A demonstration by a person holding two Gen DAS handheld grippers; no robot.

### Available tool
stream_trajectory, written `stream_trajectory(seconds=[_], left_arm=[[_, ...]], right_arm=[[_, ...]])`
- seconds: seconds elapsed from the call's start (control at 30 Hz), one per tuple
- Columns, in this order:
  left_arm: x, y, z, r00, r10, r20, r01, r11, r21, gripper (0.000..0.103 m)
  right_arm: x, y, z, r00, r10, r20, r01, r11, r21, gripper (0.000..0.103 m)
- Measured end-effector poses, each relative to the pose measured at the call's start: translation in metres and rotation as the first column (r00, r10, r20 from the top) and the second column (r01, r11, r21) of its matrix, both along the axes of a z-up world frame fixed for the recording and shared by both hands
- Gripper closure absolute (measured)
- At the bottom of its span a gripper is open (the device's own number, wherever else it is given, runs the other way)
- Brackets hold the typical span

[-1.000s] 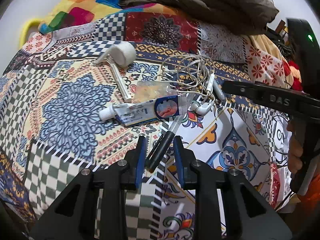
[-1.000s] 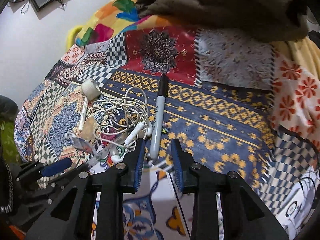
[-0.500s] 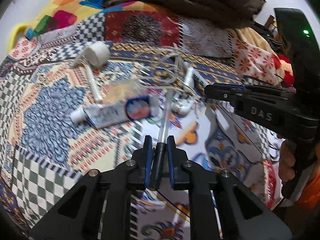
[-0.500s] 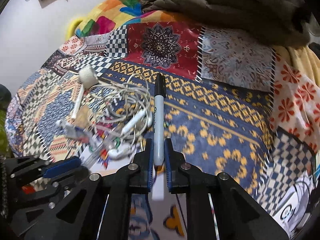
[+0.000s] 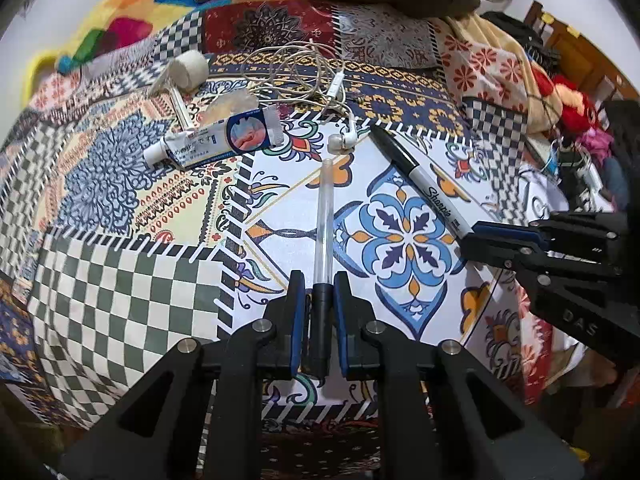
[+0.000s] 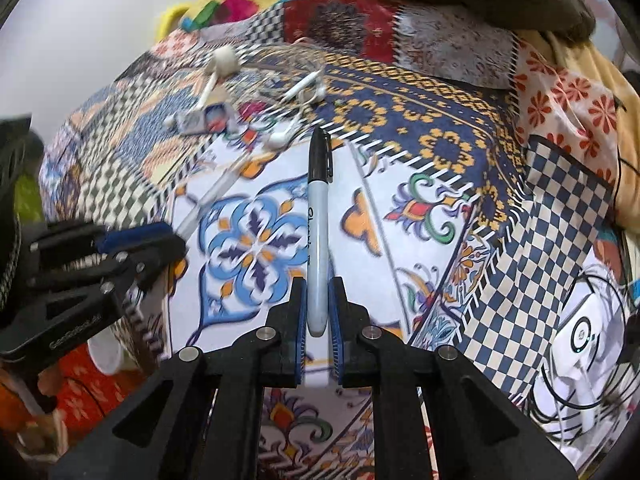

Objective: Collect trash
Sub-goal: 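Grasp the clear pen with the left gripper while the right gripper grasps the black Sharpie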

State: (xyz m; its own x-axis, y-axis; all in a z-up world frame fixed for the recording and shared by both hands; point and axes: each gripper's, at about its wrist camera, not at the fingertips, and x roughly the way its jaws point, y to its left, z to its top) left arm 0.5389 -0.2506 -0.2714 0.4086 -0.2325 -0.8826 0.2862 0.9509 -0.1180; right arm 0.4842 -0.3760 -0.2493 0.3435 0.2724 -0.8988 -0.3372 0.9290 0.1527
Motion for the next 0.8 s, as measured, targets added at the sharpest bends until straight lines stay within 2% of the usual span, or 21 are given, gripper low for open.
stream_trajectory(seconds=[0.13,0.23,0.4,0.5,0.57,0.63,0.7,0.8], left_arm=[[0.003,-0.006,-0.001,1.0,-0.012,0.018,0.011,0.999,0.037,0.09],[0.008,-0.006,-0.001,1.0,-0.014,0.015,0.013,0.999,0.03,0.09],[0.011,-0.008,-0.001,1.0,-0.017,0.012,0.016,0.999,0.05,0.095],[0.012,-0.005,-0.001,1.0,0.006,-0.003,-0.005,1.0,0.027,0.095],[0.016,-0.001,-0.001,0.999,0.032,-0.028,-0.032,0.999,-0.011,0.095],[0.017,0.003,0.001,0.997,0.056,-0.051,-0.058,0.997,-0.04,0.095],[0.013,0.004,0.007,0.998,0.059,-0.038,-0.061,0.997,-0.045,0.095],[0.002,0.003,0.026,0.999,0.054,-0.002,-0.054,0.997,-0.051,0.096]], right_arm=[[0.008,0.004,-0.002,1.0,-0.006,-0.019,0.006,1.0,0.005,0.09],[0.018,0.009,-0.003,0.998,-0.008,-0.056,0.01,0.999,0.033,0.087],[0.024,0.019,-0.003,1.0,-0.019,-0.008,0.019,1.0,-0.017,0.087],[0.024,0.026,-0.003,0.999,-0.014,0.039,0.016,0.999,-0.049,0.087],[0.025,0.029,-0.002,0.999,-0.01,0.052,0.014,0.997,-0.074,0.092],[0.026,0.027,-0.001,0.999,-0.016,0.034,0.018,0.998,-0.059,0.092],[0.027,0.023,0.001,0.999,-0.034,0.009,0.034,0.999,-0.028,0.093],[0.023,0.018,0.015,0.998,-0.061,0.021,0.061,0.998,0.007,0.093]])
